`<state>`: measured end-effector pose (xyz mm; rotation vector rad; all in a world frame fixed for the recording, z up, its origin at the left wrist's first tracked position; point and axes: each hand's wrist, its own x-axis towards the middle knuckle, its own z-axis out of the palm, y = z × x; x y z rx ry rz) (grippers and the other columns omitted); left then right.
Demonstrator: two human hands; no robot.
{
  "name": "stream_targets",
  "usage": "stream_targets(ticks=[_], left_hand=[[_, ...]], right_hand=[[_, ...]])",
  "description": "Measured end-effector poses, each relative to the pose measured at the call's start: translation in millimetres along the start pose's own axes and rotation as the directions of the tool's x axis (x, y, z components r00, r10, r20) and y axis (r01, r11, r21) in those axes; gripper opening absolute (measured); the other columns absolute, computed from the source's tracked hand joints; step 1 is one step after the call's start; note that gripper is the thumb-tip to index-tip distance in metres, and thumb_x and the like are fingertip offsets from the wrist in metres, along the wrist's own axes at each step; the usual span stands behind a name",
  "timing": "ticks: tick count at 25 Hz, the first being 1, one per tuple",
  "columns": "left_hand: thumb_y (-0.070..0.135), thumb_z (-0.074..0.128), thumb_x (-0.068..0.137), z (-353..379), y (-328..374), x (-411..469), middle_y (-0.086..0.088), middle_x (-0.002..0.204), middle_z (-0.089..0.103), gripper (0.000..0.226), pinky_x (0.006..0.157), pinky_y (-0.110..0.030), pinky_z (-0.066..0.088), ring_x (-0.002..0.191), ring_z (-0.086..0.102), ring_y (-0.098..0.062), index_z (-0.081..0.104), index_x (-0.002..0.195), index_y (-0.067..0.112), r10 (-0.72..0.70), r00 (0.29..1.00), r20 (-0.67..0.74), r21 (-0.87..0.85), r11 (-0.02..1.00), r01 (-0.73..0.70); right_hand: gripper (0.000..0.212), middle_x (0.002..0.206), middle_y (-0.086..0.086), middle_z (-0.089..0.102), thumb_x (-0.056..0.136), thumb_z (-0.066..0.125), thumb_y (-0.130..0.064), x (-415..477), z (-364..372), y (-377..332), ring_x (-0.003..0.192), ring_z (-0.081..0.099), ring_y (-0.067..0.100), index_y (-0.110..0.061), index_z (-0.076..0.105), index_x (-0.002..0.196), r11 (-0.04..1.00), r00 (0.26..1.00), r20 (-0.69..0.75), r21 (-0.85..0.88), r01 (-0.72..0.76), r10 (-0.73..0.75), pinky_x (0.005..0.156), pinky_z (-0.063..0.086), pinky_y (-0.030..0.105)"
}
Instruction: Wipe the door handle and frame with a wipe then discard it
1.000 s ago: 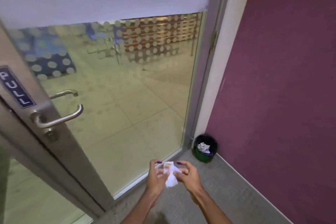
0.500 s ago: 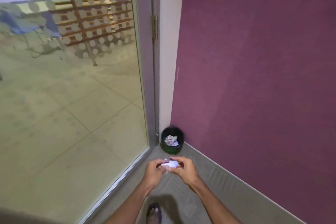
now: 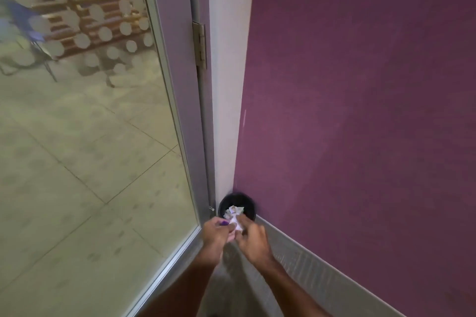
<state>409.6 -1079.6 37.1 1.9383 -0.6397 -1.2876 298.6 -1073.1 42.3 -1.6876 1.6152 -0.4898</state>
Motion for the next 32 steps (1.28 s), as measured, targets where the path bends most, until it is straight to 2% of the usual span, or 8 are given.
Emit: stream_targets(ticks=[3, 7, 10, 16, 20, 25, 28, 32], left_hand=[[-0.009, 0.068, 0.085, 14, 15, 31, -0.01, 0.068, 0.066, 0.023, 0.042, -0.011, 0.045, 0.051, 0.059, -0.01, 0.063, 0.071, 0.009, 0.059, 0.996, 0.06, 0.144, 0.987, -0.067], [0.008, 0.062, 0.094, 38, 46, 74, -0.004, 0.088, 0.075, 0.013, 0.071, -0.024, 0.054, 0.077, 0.068, -0.011, 0.076, 0.093, 0.007, 0.156, 0.97, 0.188, 0.302, 0.93, -0.208], [0.016, 0.06, 0.096, 55, 71, 103, -0.012, 0.108, 0.073, 0.02, 0.067, -0.016, 0.045, 0.09, 0.067, -0.018, 0.074, 0.107, 0.007, 0.166, 0.973, 0.159, 0.392, 0.894, -0.217], [0.016, 0.049, 0.098, 71, 91, 148, -0.013, 0.127, 0.063, 0.03, 0.094, -0.038, 0.048, 0.117, 0.059, -0.032, 0.063, 0.124, 0.011, 0.251, 0.968, 0.002, 0.655, 0.731, -0.191], [0.017, 0.048, 0.097, 75, 85, 173, -0.014, 0.125, 0.063, 0.029, 0.092, -0.038, 0.048, 0.115, 0.059, -0.035, 0.066, 0.119, 0.009, 0.21, 0.978, 0.011, 0.744, 0.652, -0.148], [0.017, 0.05, 0.097, 76, 68, 190, -0.016, 0.13, 0.06, 0.031, 0.095, -0.04, 0.048, 0.119, 0.057, -0.035, 0.064, 0.123, 0.009, 0.135, 0.99, 0.05, 0.74, 0.66, -0.128], [0.014, 0.047, 0.098, 73, 54, 193, -0.019, 0.131, 0.058, 0.032, 0.097, -0.042, 0.048, 0.119, 0.057, -0.037, 0.062, 0.125, 0.005, 0.125, 0.991, 0.057, 0.732, 0.669, -0.127], [0.012, 0.045, 0.098, 77, 48, 188, -0.017, 0.132, 0.059, 0.033, 0.1, -0.045, 0.047, 0.12, 0.056, -0.038, 0.06, 0.127, 0.004, 0.131, 0.99, 0.044, 0.745, 0.657, -0.12]], right_hand=[[0.033, 0.123, -0.001, 0.066, 0.095, 0.053, -0.011, 38, -6, 3, 0.111, 0.061, 0.012, -0.013, 0.063, 0.126, 1.0, 0.999, 0.048, 0.016, 0.015, -0.016, 0.097, 0.044, 0.019], [0.018, 0.084, 0.011, 0.073, 0.094, 0.061, -0.014, 104, -27, 18, 0.078, 0.064, 0.018, -0.002, 0.072, 0.087, 0.997, 1.0, -0.013, 0.071, -0.004, 0.005, 0.077, 0.053, 0.029], [0.021, 0.101, 0.01, 0.072, 0.097, 0.056, -0.02, 160, -40, 30, 0.096, 0.064, 0.023, -0.005, 0.071, 0.099, 0.995, 1.0, 0.025, -0.097, -0.012, 0.015, 0.091, 0.05, 0.034], [0.023, 0.115, 0.011, 0.07, 0.092, 0.06, -0.013, 232, -44, 49, 0.11, 0.063, 0.028, -0.006, 0.07, 0.112, 0.977, 0.991, 0.135, -0.209, 0.043, -0.015, 0.097, 0.046, 0.035], [0.025, 0.115, 0.017, 0.069, 0.089, 0.058, -0.006, 259, -35, 60, 0.108, 0.062, 0.03, -0.005, 0.072, 0.11, 0.957, 0.979, 0.203, -0.283, 0.068, -0.01, 0.095, 0.047, 0.038], [0.027, 0.118, 0.02, 0.066, 0.093, 0.055, -0.005, 287, -16, 75, 0.113, 0.06, 0.03, 0.001, 0.068, 0.116, 0.943, 0.981, 0.187, -0.334, 0.007, 0.059, 0.098, 0.046, 0.033], [0.024, 0.113, 0.02, 0.066, 0.094, 0.052, -0.004, 293, -14, 85, 0.11, 0.06, 0.032, 0.002, 0.069, 0.109, 0.94, 0.981, 0.183, -0.341, 0.008, 0.058, 0.086, 0.044, 0.031], [0.029, 0.123, 0.016, 0.063, 0.094, 0.053, -0.008, 286, -18, 93, 0.114, 0.058, 0.028, -0.007, 0.065, 0.121, 0.908, 0.979, 0.201, -0.415, 0.053, 0.035, 0.095, 0.046, 0.034]])
